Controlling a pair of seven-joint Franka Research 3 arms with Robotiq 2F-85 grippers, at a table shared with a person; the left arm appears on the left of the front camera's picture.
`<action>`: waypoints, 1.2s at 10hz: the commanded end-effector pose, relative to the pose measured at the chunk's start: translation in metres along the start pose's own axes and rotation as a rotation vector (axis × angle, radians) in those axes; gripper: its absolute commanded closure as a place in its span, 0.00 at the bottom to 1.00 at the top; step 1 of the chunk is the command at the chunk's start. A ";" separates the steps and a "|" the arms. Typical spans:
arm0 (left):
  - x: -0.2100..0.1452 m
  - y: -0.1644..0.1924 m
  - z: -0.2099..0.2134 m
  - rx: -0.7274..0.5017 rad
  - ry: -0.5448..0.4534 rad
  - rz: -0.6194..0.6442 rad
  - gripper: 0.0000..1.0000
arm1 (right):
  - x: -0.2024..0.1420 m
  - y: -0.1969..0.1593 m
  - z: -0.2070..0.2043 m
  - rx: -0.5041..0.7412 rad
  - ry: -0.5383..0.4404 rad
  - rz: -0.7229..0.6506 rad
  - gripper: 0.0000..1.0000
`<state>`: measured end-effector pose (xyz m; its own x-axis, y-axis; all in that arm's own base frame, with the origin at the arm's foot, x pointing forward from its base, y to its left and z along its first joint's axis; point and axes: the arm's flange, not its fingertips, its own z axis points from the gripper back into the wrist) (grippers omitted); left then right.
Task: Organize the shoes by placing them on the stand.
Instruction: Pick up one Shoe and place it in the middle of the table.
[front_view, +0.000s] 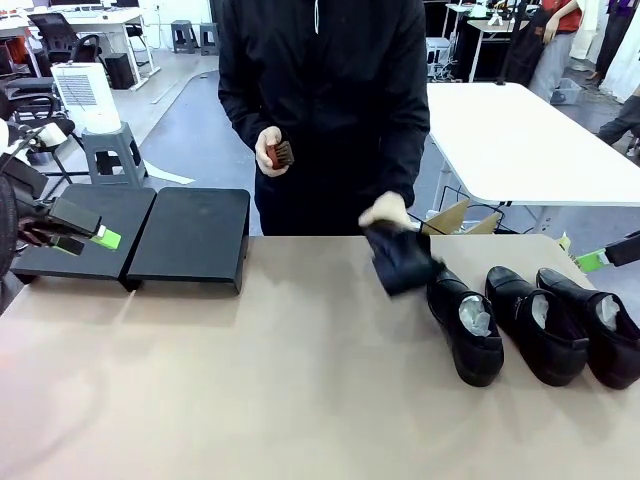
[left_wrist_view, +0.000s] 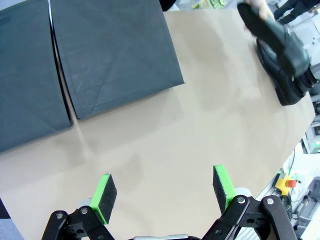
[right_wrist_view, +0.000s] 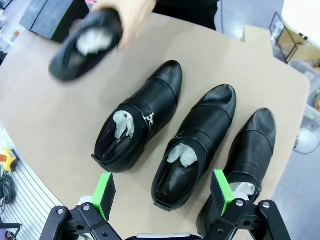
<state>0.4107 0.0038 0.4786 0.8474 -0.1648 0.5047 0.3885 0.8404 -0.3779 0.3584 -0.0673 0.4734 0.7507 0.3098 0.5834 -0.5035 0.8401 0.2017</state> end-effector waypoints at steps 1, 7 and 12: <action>-0.001 0.003 0.000 0.002 0.007 -0.017 0.00 | 0.001 0.000 0.000 0.011 -0.010 -0.006 0.00; -0.001 0.003 0.000 0.002 0.007 -0.017 0.00 | 0.023 0.021 -0.020 -0.354 0.225 -0.111 0.00; -0.001 0.003 0.000 0.002 0.007 -0.017 0.00 | 0.019 0.023 -0.034 -0.392 0.238 -0.091 0.00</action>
<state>0.4106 0.0040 0.4785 0.8476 -0.1648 0.5044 0.3880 0.8410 -0.3771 0.3747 -0.0233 0.4603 0.8950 0.2773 0.3493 -0.2564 0.9608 -0.1058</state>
